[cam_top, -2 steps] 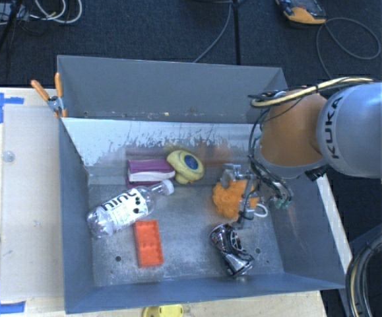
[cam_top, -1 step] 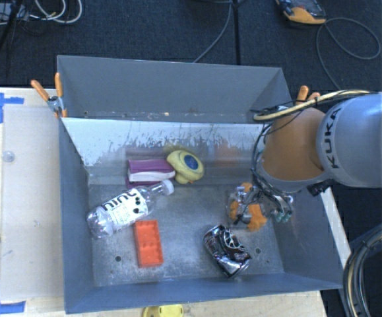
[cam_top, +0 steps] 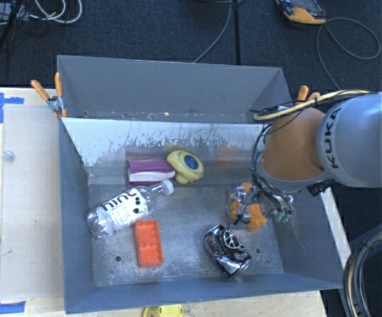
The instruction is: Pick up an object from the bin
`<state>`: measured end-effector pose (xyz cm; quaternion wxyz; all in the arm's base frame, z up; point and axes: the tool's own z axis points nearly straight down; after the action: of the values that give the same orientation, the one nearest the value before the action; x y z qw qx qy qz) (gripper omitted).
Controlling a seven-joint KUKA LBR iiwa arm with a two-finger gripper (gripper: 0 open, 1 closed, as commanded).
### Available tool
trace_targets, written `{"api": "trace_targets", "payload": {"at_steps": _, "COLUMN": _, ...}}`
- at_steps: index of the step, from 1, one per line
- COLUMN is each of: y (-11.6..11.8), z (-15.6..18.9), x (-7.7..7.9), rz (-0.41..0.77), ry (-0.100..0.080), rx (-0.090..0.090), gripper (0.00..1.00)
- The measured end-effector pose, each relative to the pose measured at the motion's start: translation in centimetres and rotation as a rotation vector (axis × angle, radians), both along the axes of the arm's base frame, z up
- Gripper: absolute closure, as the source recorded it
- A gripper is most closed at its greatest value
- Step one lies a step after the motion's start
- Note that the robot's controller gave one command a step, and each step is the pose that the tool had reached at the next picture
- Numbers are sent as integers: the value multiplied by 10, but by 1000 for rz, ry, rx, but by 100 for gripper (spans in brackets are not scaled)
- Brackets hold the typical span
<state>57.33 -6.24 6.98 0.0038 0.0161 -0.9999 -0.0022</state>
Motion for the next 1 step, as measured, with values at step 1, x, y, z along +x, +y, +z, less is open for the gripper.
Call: {"api": "trace_targets", "payload": {"at_steps": 1, "y": 0, "z": 0, "x": 0, "rz": 1, "ry": 0, "rx": 0, "gripper": 100}}
